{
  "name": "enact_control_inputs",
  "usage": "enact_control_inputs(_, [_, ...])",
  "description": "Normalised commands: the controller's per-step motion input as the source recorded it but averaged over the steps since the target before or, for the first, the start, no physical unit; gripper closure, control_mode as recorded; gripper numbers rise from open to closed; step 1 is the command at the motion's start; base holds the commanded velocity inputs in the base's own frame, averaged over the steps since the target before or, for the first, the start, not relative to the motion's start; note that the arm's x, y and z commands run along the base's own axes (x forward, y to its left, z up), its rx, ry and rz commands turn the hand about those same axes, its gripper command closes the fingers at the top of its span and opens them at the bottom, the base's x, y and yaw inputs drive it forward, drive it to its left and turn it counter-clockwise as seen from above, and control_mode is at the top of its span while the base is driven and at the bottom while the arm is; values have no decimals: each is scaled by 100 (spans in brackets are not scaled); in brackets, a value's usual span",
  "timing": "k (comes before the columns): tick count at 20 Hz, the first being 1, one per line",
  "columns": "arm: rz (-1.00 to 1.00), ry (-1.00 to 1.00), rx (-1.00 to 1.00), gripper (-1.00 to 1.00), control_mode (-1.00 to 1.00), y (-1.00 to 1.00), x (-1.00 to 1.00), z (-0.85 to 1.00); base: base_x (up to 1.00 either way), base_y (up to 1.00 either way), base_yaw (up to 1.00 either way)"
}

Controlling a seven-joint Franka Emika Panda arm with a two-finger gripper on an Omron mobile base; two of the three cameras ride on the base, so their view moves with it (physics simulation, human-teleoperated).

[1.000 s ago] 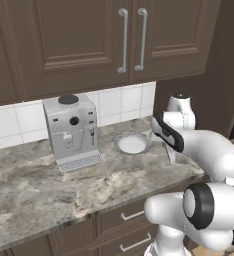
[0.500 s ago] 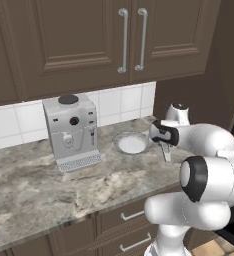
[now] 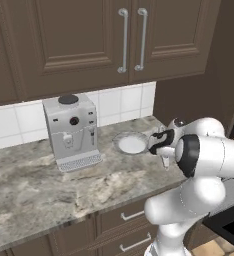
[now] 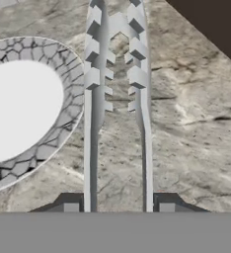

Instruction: Pick up the tongs from the counter and place them near the plate next to the oven.

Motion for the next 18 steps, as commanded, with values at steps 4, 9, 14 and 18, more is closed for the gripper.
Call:
enact_control_inputs(4, [0, 7, 0, 100, -100, -6, 63, -6, 0, 0, 0])
enact_control_inputs(9, [0, 8, 0, 100, -100, -14, 67, -13, 0, 0, 0])
enact_control_inputs(14, [0, 2, 0, 100, -100, -22, 55, -25, 0, 0, 0])
enact_control_inputs(18, [0, 2, 0, 100, -100, -11, 46, -36, 0, 0, 0])
